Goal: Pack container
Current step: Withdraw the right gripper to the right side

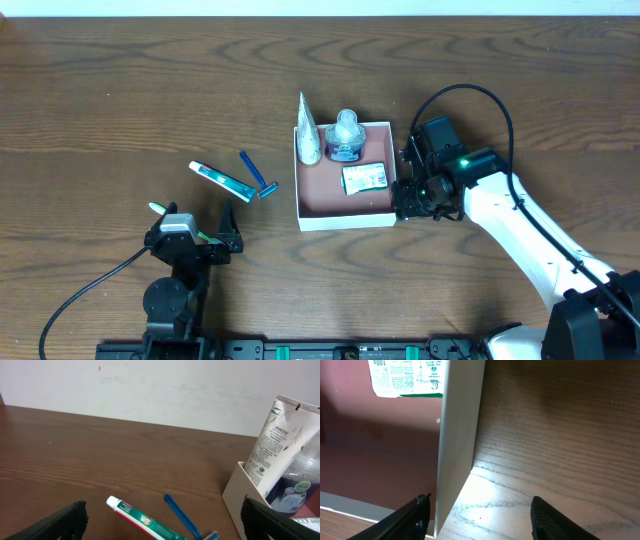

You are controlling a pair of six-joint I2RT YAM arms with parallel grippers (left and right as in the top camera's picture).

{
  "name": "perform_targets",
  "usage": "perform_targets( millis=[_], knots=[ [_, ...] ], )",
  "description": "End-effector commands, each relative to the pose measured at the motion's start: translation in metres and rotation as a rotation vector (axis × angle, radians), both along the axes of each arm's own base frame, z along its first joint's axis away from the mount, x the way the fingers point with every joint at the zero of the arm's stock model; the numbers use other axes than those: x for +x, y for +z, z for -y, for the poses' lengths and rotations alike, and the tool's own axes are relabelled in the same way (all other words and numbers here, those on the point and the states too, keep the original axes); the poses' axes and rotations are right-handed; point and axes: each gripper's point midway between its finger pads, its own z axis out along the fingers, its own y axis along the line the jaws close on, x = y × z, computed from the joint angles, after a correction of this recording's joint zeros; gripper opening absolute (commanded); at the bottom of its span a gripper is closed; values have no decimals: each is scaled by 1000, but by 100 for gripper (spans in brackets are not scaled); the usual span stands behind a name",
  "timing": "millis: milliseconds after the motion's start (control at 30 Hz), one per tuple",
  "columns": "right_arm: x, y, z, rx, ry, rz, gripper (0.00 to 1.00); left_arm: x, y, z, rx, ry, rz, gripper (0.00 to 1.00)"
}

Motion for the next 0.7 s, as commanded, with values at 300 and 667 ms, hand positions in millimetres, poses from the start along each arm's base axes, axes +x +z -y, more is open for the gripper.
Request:
perform_targets(
  millis=[300,667],
  knots=[
    [-7,1,2,-15,-7,-13,64,-1,-18,-6,20,30,-50,98],
    [-13,0,5,-26,-10,-40,64,-1,-18,-6,20,30,-50,98]
  ],
)
